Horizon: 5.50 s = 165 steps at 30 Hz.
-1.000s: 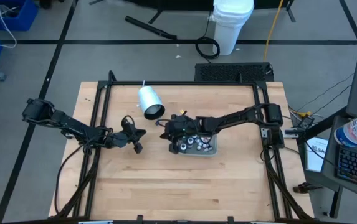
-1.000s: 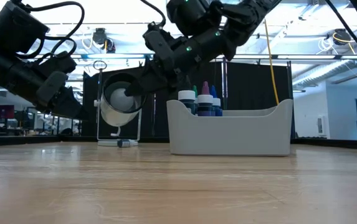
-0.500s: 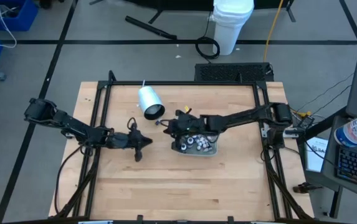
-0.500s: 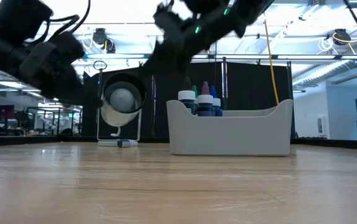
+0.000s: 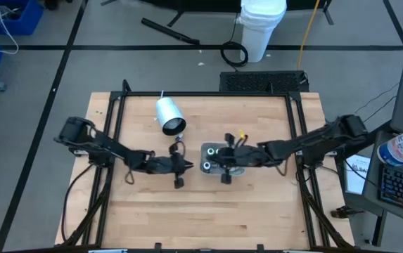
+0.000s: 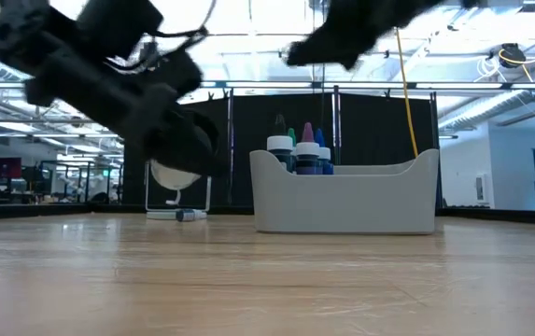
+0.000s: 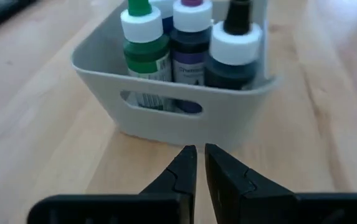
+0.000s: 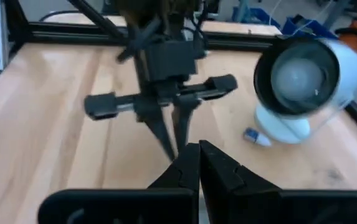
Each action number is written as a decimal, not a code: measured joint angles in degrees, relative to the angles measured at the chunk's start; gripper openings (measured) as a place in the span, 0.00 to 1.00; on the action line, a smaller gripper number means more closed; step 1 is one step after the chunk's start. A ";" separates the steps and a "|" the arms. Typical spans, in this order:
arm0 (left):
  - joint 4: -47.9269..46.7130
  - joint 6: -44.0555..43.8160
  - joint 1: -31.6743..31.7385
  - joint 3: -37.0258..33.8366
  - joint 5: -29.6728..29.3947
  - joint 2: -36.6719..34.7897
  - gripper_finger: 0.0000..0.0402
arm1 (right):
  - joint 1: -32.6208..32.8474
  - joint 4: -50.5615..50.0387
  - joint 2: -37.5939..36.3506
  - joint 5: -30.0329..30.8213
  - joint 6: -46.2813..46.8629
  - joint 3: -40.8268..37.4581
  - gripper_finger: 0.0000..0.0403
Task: Pick & Place food coloring
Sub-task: Adjust the white bin, then put the small blue food coloring bottle into the white bin
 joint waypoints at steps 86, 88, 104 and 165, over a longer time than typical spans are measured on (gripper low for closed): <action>-60.20 -17.96 -19.45 -11.61 -36.41 -51.59 0.10 | -8.58 6.21 45.51 11.46 0.52 31.59 0.00; -61.18 -18.51 -19.54 -11.76 -35.77 -52.06 0.10 | -9.30 4.90 45.51 14.85 2.20 31.64 0.00; -61.01 -17.78 -19.56 -11.72 -34.71 -52.00 0.10 | -16.42 1.51 45.61 15.79 5.87 31.56 0.00; -59.69 -18.59 -19.52 -11.69 -23.15 -52.00 0.10 | -8.42 7.73 45.02 9.69 -26.37 31.34 0.00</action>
